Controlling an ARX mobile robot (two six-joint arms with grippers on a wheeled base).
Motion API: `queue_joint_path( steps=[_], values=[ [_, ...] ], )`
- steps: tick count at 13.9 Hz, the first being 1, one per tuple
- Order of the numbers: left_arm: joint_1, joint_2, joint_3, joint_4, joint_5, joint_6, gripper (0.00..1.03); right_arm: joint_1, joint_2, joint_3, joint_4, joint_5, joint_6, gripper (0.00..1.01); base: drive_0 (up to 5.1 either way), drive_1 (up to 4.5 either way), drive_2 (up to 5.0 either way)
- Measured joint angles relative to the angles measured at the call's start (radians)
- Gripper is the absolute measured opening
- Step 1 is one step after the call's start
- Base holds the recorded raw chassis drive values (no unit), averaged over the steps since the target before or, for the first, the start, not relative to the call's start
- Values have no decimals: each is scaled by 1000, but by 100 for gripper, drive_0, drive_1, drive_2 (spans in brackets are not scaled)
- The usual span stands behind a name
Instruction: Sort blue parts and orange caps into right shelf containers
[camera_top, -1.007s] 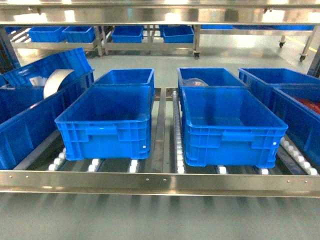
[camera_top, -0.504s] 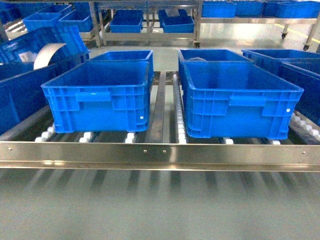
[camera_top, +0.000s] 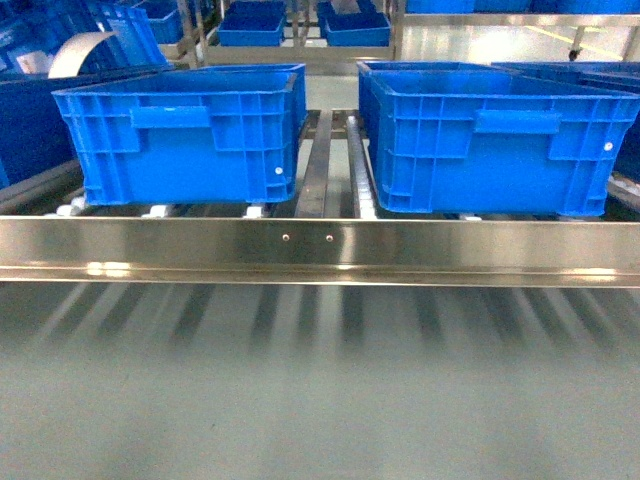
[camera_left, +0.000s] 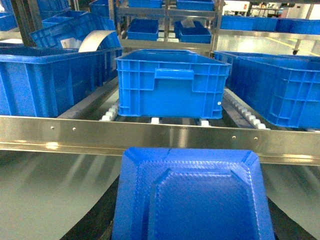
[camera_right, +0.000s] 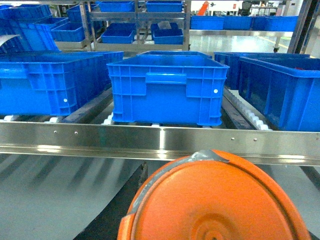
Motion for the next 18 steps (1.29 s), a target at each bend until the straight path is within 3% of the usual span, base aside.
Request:
queue_joint_path(
  steps=[7,18],
  values=[
    [0,0,0,1,0,0,41,0,0,0,2,0,0,42,11,11,11],
    [0,0,0,1,0,0,41,0,0,0,8,0,0,42,6,434,-422]
  ],
)
